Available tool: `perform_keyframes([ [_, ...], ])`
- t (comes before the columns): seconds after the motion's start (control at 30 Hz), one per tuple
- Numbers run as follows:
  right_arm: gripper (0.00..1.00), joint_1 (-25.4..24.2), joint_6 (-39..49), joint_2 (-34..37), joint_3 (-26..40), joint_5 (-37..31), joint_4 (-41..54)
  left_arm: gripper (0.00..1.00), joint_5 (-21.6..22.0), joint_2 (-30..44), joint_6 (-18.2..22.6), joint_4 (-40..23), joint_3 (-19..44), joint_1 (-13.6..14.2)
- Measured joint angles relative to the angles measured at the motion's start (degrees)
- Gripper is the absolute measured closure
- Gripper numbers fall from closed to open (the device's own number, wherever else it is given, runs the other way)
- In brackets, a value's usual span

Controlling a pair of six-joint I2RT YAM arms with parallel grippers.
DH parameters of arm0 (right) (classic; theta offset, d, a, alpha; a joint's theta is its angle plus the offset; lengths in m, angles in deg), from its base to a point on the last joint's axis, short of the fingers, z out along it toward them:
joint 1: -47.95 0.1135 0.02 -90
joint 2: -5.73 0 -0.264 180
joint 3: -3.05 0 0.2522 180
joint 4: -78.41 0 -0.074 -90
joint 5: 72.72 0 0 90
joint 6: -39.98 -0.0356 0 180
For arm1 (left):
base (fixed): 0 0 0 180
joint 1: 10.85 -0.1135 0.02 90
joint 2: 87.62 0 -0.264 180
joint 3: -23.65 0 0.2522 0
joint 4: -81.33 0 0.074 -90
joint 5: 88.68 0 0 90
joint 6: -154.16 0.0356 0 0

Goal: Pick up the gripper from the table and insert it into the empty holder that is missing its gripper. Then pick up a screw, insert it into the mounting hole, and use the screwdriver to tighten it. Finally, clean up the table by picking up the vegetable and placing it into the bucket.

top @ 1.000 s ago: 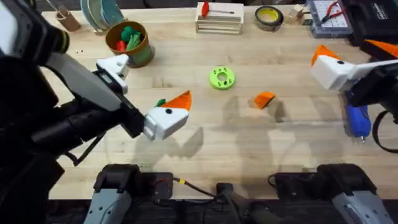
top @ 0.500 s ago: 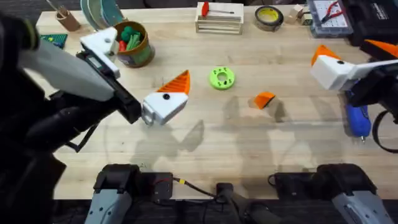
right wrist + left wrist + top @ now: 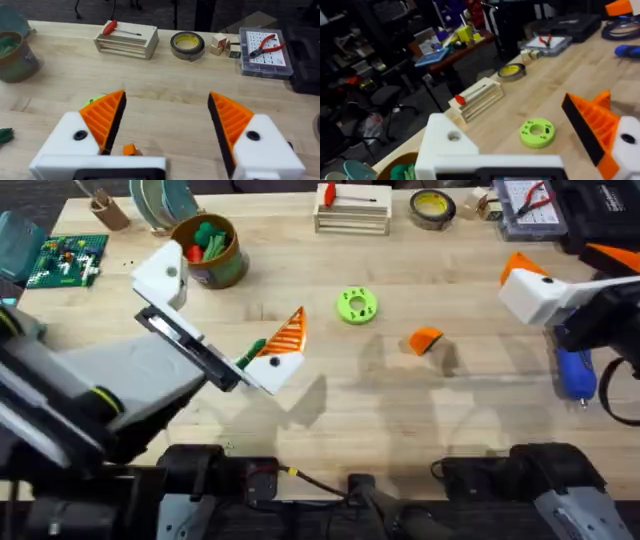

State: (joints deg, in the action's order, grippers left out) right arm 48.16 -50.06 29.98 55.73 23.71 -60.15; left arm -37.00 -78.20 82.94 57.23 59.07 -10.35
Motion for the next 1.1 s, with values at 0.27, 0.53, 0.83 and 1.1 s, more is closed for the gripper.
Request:
perform_keyframes([
  [0.27, 0.010, 0.00, 0.00, 0.00, 0.00, 0.00, 0.00, 0.008, 8.22, -7.52, -8.50, 7.75, -7.31, 1.66],
  [0.53, 0.010, 0.00, 0.00, 0.00, 0.00, 0.00, 0.00, 0.008, 12.67, -9.32, -11.55, 17.68, -15.23, 1.68],
  [0.83, 0.010, 0.00, 0.00, 0.00, 0.00, 0.00, 0.00, 0.008, 13.84, -9.34, -12.12, 22.77, -21.35, 1.72],
  [1.1, 0.010, 0.00, 0.00, 0.00, 0.00, 0.00, 0.00, 0.008, 14.09, -9.36, -12.15, 11.67, -21.34, 1.72],
])
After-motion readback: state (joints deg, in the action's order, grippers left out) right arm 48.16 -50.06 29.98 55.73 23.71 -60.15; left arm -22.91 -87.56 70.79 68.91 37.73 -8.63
